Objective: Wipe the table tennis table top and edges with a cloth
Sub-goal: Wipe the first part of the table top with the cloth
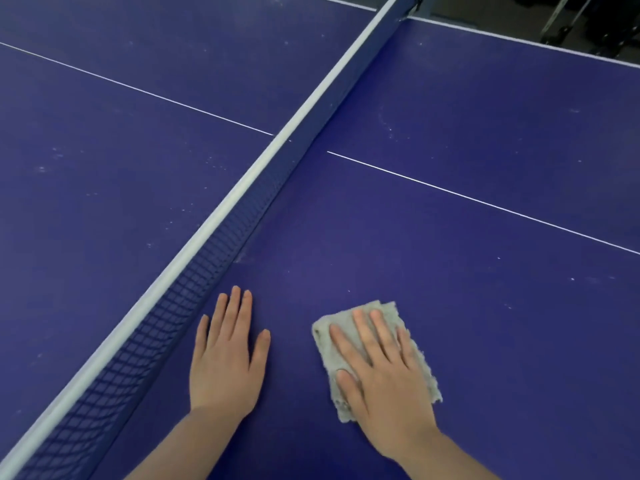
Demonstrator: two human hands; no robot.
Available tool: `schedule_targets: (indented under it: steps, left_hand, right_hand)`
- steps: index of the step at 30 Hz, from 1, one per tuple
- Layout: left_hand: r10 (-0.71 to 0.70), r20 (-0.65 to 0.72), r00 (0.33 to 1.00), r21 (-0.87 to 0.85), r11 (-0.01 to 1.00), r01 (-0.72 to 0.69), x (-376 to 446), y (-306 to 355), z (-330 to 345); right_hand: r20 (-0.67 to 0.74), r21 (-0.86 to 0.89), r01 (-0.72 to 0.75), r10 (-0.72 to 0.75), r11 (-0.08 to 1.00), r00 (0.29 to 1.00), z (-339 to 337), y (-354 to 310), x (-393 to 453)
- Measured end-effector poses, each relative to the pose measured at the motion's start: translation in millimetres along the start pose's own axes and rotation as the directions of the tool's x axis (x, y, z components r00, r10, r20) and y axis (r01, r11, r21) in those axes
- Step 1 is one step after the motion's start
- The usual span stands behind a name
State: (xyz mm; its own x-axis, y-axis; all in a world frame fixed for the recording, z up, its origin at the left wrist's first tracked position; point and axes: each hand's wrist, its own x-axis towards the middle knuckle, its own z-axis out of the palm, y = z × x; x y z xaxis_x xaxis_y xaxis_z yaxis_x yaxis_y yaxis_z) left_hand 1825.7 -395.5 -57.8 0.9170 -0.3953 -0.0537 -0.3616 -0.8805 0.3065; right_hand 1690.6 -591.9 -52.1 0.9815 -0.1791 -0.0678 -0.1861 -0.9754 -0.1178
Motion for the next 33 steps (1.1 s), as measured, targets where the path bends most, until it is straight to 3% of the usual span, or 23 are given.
schedule_targets:
  steps: [2,5,7,10,12,17,24,29,33]
  left_hand:
    - [-0.031,0.017,0.999,-0.023,0.999,0.031,8.7,-22.3,-7.0]
    - [-0.096,0.056,0.994,-0.056,0.993,0.099,13.6,-45.0,-24.5]
    - [-0.15,0.076,0.986,-0.093,0.983,0.157,14.3,-49.7,-32.7]
    - [-0.175,0.067,0.982,-0.095,0.979,0.181,15.9,-46.1,-35.5]
    - [-0.172,0.058,0.983,-0.107,0.978,0.177,15.3,-46.6,-32.8]
    - [-0.153,0.043,0.987,-0.129,0.979,0.157,14.1,-51.5,-29.9]
    - [-0.157,0.049,0.986,-0.108,0.981,0.161,16.9,-48.1,-32.1]
    - [-0.178,0.078,0.981,-0.098,0.978,0.185,18.1,-47.1,-34.1]
    - [-0.159,0.083,0.984,-0.101,0.981,0.167,15.6,-46.7,-33.8]
  right_hand:
    - [-0.041,-0.057,0.033,-0.035,0.998,0.999,4.6,5.1,39.6]
    - [-0.056,-0.042,-0.152,0.15,0.987,0.987,5.4,24.5,72.4]
    - [-0.074,-0.008,-0.154,0.153,0.988,0.986,4.4,14.8,69.1]
    - [-0.052,0.023,0.1,-0.099,0.995,0.994,1.3,-37.8,61.4]
    - [-0.006,0.041,0.268,-0.268,0.963,0.963,3.3,-68.5,77.4]
    - [0.083,0.128,0.38,-0.391,0.916,0.916,-1.3,-78.4,169.2]
    - [0.103,0.058,0.201,-0.206,0.978,0.973,-16.9,-33.6,248.8]
    - [0.067,0.057,-0.081,0.077,0.995,0.995,-21.1,5.3,265.9]
    - [0.01,0.054,-0.309,0.309,0.949,0.951,-14.9,8.3,214.0]
